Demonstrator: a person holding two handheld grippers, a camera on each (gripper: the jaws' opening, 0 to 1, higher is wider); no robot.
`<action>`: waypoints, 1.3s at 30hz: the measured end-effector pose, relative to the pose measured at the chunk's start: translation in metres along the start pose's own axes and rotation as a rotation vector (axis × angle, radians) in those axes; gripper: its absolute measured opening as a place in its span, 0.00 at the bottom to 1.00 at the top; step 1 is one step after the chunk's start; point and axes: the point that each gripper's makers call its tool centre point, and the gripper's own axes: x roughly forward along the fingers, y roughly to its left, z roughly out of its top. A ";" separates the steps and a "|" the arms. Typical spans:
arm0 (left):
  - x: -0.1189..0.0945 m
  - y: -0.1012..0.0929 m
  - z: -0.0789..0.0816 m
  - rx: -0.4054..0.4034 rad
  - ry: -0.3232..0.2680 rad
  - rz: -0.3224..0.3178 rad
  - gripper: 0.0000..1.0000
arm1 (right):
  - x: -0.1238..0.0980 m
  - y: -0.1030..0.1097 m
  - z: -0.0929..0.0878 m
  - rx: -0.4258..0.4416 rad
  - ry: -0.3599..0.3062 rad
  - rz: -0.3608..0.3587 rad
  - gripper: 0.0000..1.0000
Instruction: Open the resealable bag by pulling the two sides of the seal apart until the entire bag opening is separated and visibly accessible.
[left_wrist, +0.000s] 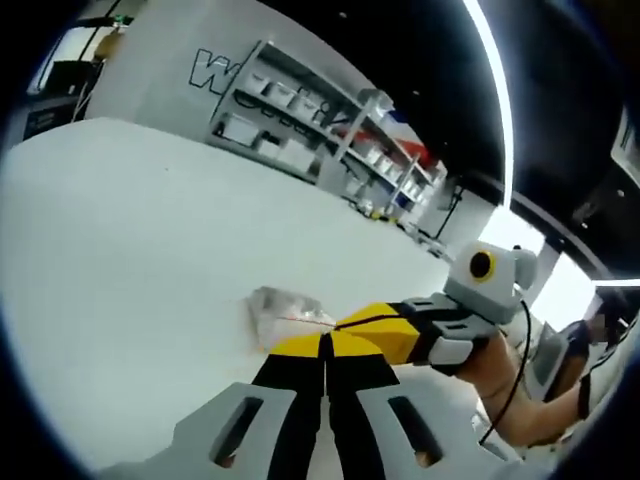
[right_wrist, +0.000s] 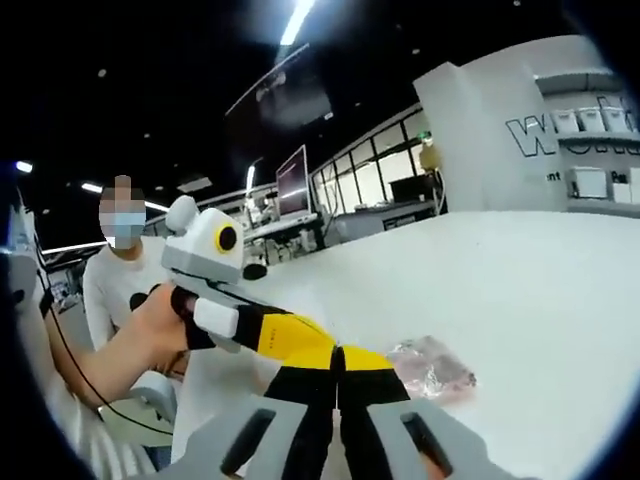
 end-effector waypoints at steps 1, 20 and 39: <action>0.000 0.000 0.000 0.007 0.002 0.004 0.00 | 0.000 -0.001 0.000 0.003 -0.001 -0.007 0.00; -0.001 -0.005 -0.004 0.029 0.044 0.001 0.00 | 0.001 -0.008 -0.005 0.024 0.019 -0.062 0.00; -0.008 -0.002 0.008 -0.160 -0.078 -0.063 0.10 | -0.008 -0.003 0.003 -0.008 -0.072 0.015 0.00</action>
